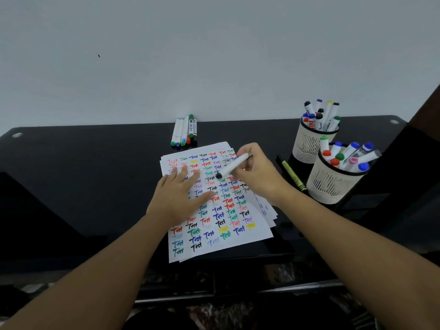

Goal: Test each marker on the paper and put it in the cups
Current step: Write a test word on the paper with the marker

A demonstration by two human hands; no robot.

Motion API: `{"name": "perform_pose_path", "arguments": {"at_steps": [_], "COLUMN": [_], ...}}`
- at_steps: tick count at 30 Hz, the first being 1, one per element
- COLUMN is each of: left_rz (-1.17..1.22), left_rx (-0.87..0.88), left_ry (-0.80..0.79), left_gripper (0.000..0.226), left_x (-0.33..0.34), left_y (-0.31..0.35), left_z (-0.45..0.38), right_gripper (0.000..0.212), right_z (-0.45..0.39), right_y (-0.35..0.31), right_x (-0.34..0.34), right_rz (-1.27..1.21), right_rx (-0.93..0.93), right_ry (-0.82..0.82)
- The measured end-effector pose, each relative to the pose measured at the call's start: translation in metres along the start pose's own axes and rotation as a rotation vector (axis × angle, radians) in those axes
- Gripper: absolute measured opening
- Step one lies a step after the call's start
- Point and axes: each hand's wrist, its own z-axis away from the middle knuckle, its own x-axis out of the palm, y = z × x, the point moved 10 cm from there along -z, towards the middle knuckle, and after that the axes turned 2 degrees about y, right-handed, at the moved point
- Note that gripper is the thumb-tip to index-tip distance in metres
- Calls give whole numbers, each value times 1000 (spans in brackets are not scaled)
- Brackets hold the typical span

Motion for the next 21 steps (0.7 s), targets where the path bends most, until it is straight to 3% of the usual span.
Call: {"name": "perform_pose_path", "arguments": {"at_steps": [2, 5, 8, 10, 21], "left_rz": [13, 30, 40, 41, 18], "left_rx": [-4, -8, -10, -15, -27], "left_ry": [9, 15, 10, 3, -15], "left_gripper": [97, 97, 97, 97, 98], "left_x": [1, 0, 1, 1, 1], "left_y": [-2, -3, -4, -5, -4], "left_z": [-1, -2, -3, -3, -3], "right_gripper": [22, 42, 30, 20, 23], "right_z": [0, 1, 2, 0, -1], "right_y": [-3, -21, -38, -43, -84], "right_x": [-6, -24, -37, -46, -141], "right_rz": [-29, 200, 424, 445, 500], "right_rx": [3, -70, -157, -169, -172], "right_ry": [36, 150, 190, 194, 405]}}
